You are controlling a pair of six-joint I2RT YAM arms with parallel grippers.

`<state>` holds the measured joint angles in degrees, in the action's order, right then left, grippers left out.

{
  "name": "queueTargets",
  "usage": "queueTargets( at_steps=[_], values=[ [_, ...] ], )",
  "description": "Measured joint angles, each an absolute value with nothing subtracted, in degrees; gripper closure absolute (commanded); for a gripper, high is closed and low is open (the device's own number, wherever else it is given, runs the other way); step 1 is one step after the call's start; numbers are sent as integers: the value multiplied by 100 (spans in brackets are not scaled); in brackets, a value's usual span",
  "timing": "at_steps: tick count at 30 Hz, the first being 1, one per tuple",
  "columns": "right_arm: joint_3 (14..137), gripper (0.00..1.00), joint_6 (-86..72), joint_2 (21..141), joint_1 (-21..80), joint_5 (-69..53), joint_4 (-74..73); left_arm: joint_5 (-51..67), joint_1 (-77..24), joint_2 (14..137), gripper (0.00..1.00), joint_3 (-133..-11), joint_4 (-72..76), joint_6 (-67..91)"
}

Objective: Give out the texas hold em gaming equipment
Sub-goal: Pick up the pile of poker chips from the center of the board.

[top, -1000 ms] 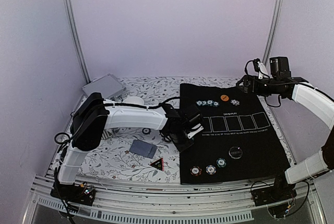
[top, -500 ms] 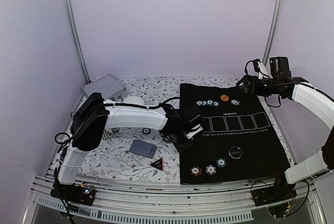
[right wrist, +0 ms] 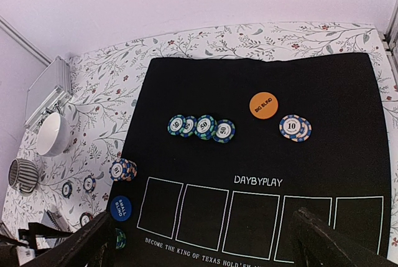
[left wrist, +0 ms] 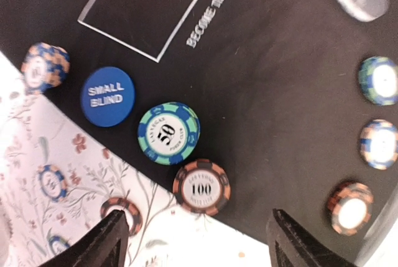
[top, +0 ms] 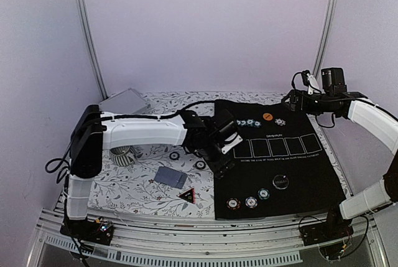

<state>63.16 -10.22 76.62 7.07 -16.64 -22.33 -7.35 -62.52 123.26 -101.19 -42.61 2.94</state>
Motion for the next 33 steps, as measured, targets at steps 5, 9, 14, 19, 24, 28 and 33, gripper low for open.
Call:
queueTargets(
  at_steps=[5,9,14,19,24,28,33],
  values=[
    [6316,1,-1022,7662,707,-1667,-2233,-591,-6217,11590,3,-9710,-4130,327],
    [6316,1,-1022,7662,707,-1669,-2235,-493,-5961,10855,2,-9037,-3942,565],
    [6318,1,-1022,7662,707,-1673,-2235,-722,-5345,10840,2,-8707,-3931,891],
    [6318,1,-1022,7662,707,-1686,-2237,-805,-5256,11496,2,-8670,-3933,956],
    [6318,1,-1022,7662,707,-1684,-2241,-685,-5264,12088,8,-8670,-3924,926],
    [6318,1,-1022,7662,707,-1686,-2250,-607,-5262,12191,27,-8761,-3859,864],
    [6318,1,-1022,7662,707,-1686,-2252,-502,-5271,12289,39,-8855,-3809,801]
  ],
)
